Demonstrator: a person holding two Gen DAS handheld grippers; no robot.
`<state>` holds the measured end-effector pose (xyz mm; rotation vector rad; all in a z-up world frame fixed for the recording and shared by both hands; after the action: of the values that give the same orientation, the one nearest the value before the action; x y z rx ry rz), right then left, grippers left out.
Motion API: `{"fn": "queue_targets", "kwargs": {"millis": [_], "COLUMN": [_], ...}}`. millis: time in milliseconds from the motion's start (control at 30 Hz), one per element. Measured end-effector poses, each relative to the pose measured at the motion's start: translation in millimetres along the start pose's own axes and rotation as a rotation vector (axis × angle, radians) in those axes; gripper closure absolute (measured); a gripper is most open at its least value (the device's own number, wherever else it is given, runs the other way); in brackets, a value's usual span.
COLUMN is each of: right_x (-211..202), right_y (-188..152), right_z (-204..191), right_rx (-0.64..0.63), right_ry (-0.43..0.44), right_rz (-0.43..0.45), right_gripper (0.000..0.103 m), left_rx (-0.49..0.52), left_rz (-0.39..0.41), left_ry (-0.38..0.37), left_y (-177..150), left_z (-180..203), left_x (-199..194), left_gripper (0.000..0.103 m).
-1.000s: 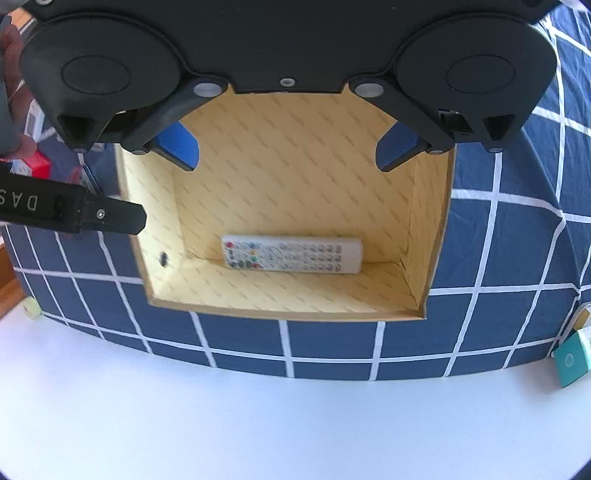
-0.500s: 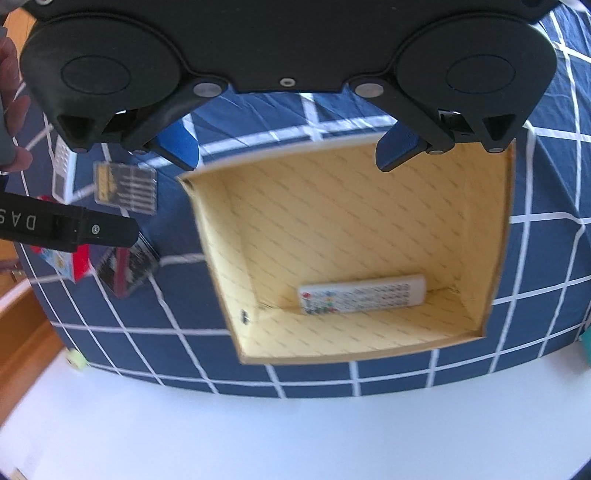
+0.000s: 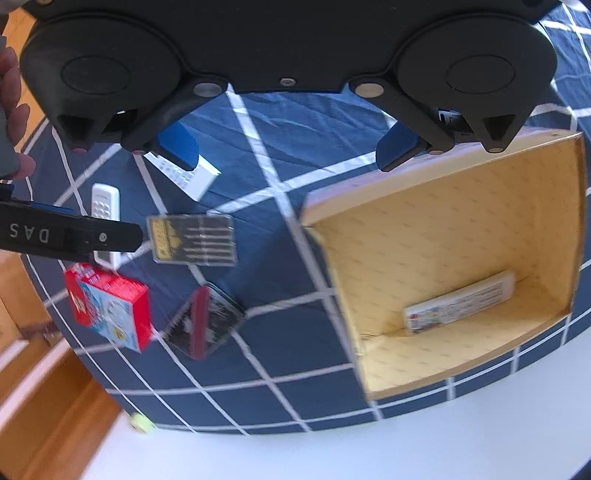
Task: Organize objects
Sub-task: 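Move the right tool back toward the white air-conditioner remote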
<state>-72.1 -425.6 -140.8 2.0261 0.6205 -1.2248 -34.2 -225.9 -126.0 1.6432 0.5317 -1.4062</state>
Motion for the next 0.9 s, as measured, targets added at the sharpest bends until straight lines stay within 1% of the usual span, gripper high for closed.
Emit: {"fn": "queue_targets", "kwargs": {"millis": [167, 300, 500, 633, 767, 900], "right_x": [6.7, 13.8, 27.9, 36.1, 43.3, 52.3], "right_y": [3.3, 3.0, -10.7, -26.6, -40.7, -52.7], "right_z": [33.5, 58.6, 90.5, 102.0, 106.9, 109.6], "right_rx": [0.066, 0.144, 0.285, 0.375, 0.457, 0.543], "right_ry": [-0.007, -0.017, -0.043, -0.063, -0.090, -0.102], "right_rz": [-0.010, -0.017, -0.039, -0.050, -0.043, -0.042], "right_gripper": [0.000, 0.000, 0.000, 0.000, 0.000, 0.000], "left_rx": [0.060, 0.123, 0.232, 0.319, 0.417, 0.469], "left_rz": [-0.033, -0.061, -0.114, -0.157, -0.180, -0.216], "left_ry": [-0.009, -0.023, -0.050, -0.077, -0.110, -0.147], "left_y": [8.6, 14.9, 16.9, 13.7, 12.7, 12.4], "left_z": [30.6, 53.0, 78.3, 88.2, 93.9, 94.5], "left_x": [19.3, 36.4, 64.3, 81.9, 95.3, 109.8], "left_gripper": [0.000, 0.000, 0.000, 0.000, 0.000, 0.000]}}
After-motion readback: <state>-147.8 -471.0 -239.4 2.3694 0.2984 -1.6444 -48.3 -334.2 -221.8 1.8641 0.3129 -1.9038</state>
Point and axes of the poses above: each gripper's, at about its wrist camera, not at the fingertips, and x roughly the way its jaws point, z to its right, y to its top, the point moved 7 cm from there along x, roughly the way its jaws point, and after that the axes turned 12 degrees about x, right-handed, at the moved point
